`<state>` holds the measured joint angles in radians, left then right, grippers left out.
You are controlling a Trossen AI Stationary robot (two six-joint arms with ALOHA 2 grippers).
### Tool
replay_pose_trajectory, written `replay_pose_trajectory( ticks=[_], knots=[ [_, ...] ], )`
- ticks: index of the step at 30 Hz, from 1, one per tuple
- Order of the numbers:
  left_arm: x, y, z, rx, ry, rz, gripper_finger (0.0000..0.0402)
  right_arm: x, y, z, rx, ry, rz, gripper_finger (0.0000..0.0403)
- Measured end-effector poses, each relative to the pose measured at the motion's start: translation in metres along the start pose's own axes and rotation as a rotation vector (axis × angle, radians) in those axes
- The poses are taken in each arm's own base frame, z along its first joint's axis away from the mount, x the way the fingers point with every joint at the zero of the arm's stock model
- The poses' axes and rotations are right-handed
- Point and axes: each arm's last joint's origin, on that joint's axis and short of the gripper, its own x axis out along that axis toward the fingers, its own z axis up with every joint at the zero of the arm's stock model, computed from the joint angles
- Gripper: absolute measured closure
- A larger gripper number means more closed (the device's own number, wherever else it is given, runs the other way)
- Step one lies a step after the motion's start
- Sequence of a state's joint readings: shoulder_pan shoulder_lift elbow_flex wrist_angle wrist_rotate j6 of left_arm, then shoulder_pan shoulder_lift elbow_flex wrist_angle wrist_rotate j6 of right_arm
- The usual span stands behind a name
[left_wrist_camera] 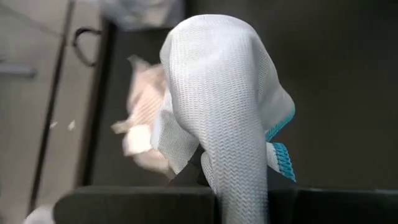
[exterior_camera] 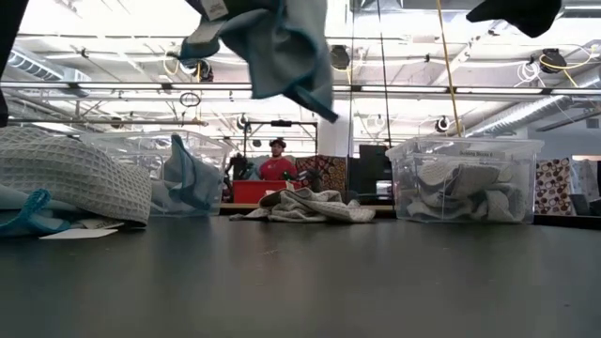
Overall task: Sort microfiber towel by color & place in baskets
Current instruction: Put the blue microfiber towel into the left transparent bin
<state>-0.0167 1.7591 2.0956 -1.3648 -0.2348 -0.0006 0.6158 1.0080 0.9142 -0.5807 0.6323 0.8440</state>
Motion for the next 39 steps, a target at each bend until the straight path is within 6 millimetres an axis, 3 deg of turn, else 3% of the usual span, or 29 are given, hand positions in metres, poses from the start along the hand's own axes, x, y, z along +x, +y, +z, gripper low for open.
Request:
replay_pose_trajectory(
  ticks=[10,15,39],
  knots=[
    [-0.038,0.047,-0.021,-0.113,-0.035,0.182,0.0393,0.005,-0.006,0.006,0.028,-0.019,-0.037,0.0138],
    [-0.048,0.067,-0.032,-0.165,-0.010,0.260,0.0393,0.007,-0.008,0.008,0.038,-0.025,-0.053,0.0138],
    [-0.051,0.139,-0.063,-0.373,0.105,0.432,0.0393,0.011,-0.014,0.012,0.055,-0.028,-0.086,0.0138]
  ],
)
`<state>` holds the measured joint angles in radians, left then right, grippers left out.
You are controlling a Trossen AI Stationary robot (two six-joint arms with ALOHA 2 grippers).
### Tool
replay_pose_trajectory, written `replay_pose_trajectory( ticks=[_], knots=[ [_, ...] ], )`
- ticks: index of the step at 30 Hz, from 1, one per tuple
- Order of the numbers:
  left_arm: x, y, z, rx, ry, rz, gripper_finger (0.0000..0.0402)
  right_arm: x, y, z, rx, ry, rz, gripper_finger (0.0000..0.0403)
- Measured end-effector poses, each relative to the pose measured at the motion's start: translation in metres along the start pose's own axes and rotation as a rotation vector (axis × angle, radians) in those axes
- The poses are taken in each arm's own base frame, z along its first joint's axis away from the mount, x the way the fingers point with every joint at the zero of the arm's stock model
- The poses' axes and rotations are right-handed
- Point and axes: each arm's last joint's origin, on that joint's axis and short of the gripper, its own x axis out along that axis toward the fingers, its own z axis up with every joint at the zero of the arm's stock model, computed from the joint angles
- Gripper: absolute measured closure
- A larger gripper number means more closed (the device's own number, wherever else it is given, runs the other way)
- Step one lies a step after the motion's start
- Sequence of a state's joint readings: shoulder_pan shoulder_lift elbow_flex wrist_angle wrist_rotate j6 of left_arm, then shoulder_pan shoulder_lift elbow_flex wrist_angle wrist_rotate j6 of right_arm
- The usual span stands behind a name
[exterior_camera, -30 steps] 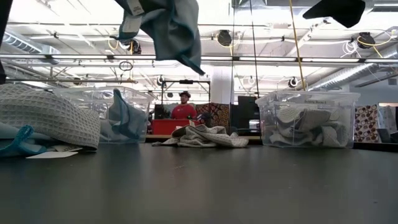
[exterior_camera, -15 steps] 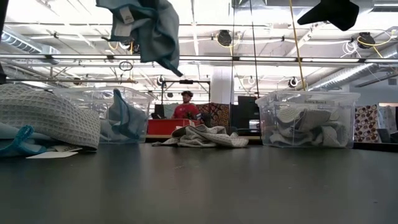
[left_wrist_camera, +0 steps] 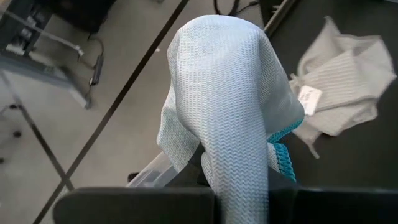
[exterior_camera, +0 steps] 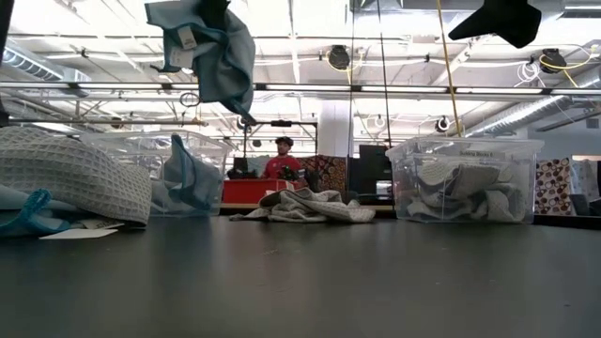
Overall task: Sort microfiber towel by color & place in baskets
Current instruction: Put the blue microfiber towel into the left transparent bin
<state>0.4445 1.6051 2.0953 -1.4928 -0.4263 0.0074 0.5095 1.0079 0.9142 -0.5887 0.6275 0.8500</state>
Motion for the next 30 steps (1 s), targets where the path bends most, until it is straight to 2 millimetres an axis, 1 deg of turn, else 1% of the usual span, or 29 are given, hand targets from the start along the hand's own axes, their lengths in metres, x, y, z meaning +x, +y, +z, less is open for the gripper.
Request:
replay_pose_trajectory(
  ticks=[11,25,30],
  knots=[
    [0.010,0.026,-0.008,-0.057,0.093,0.053,0.0393,-0.002,-0.002,0.001,0.001,-0.001,-0.007,0.0138],
    [0.018,0.047,-0.014,-0.128,0.140,0.046,0.0393,-0.002,-0.003,0.001,0.003,-0.003,-0.011,0.0138],
    [0.025,0.051,-0.017,-0.145,0.172,0.038,0.0393,-0.002,-0.003,0.001,0.004,-0.003,-0.010,0.0138]
  ],
)
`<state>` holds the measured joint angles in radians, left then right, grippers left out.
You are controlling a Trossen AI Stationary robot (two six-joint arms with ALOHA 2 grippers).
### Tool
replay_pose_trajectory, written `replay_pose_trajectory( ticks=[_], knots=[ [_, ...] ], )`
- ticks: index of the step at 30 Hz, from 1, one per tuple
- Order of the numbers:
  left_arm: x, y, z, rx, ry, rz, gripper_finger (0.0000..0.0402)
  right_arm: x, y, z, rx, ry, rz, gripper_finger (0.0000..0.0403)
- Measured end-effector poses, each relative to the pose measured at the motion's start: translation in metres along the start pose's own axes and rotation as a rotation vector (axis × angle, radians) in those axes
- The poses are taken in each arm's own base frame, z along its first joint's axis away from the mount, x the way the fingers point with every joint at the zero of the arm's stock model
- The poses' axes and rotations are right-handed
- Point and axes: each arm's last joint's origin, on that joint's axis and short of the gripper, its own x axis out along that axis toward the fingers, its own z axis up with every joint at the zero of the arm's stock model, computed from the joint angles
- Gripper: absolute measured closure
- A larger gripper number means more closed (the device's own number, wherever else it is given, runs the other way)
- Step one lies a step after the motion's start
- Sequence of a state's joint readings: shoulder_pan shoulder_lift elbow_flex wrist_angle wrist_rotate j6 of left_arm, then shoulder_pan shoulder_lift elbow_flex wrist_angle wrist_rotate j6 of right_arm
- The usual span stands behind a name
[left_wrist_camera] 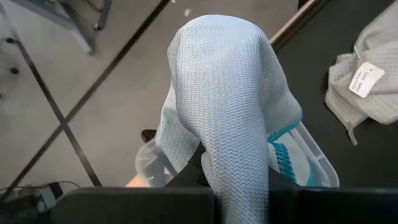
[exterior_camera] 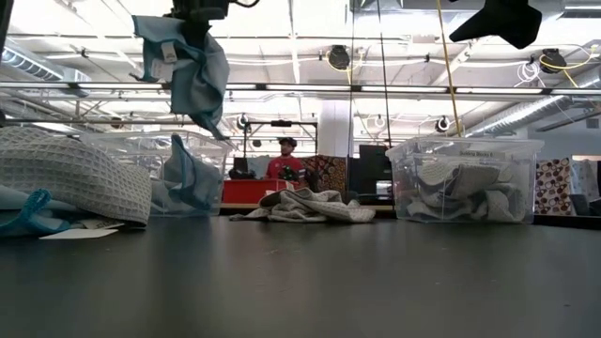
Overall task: Sort microfiber towel by color & place in baskets
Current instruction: Put the blue microfiber towel into the left transparent bin
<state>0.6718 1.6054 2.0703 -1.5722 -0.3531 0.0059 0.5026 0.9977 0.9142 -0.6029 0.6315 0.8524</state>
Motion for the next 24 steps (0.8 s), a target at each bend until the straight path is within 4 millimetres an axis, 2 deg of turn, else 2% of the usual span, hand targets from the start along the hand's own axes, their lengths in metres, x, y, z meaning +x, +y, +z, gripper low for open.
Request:
replay_pose_trajectory(
  ticks=[24],
  knots=[
    [0.054,0.010,-0.014,-0.066,0.219,-0.090,0.0393,0.000,0.000,0.000,0.000,0.000,0.000,0.0138]
  ],
)
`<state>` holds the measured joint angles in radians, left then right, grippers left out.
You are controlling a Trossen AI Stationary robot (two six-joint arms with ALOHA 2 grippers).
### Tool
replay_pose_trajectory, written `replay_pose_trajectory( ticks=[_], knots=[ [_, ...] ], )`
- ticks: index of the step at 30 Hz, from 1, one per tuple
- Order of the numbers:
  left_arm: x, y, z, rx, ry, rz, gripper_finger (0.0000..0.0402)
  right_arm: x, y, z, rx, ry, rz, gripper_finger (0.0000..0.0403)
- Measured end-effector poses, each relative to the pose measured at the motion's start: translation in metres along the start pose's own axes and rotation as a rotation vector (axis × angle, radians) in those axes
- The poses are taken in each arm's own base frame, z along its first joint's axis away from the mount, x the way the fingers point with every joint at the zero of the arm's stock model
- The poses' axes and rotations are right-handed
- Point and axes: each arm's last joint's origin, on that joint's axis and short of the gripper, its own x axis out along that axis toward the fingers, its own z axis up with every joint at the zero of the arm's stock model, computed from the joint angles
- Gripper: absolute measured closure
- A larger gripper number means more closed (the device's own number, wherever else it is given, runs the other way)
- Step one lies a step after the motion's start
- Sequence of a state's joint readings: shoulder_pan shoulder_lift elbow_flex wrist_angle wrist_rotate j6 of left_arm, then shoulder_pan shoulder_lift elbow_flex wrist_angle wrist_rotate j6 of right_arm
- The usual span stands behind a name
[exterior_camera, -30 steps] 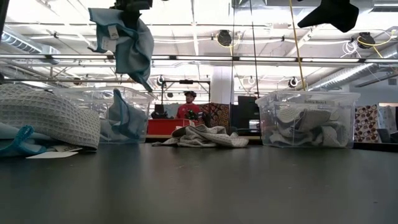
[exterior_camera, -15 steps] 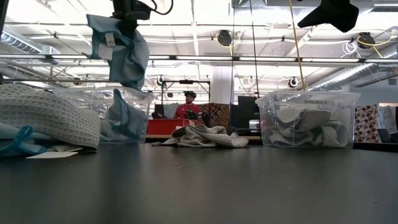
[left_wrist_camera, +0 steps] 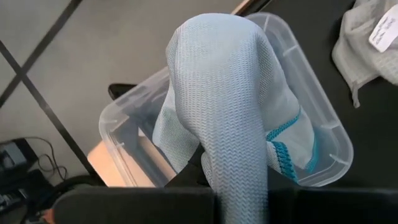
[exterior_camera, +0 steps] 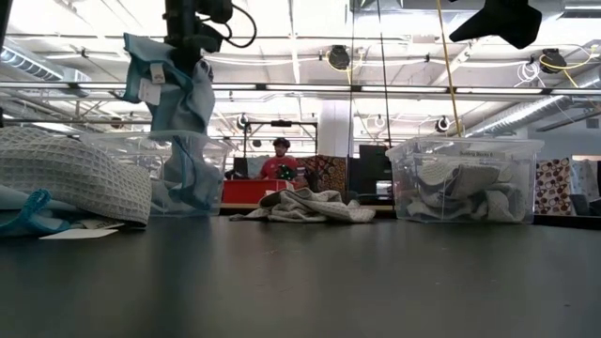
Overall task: Sort microfiber towel by color & place in baskets
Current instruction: Put the blue microfiber towel into the left transparent bin
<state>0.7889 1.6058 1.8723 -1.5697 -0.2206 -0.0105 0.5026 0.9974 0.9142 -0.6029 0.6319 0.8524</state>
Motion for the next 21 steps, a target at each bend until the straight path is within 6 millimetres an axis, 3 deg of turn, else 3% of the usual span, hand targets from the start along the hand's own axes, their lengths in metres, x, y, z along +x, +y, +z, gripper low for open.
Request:
replay_pose_trajectory(
  ticks=[21],
  knots=[
    [0.058,0.007,-0.003,-0.042,0.106,-0.070,0.0393,0.000,0.000,0.000,0.019,0.000,0.000,0.0138]
  ],
)
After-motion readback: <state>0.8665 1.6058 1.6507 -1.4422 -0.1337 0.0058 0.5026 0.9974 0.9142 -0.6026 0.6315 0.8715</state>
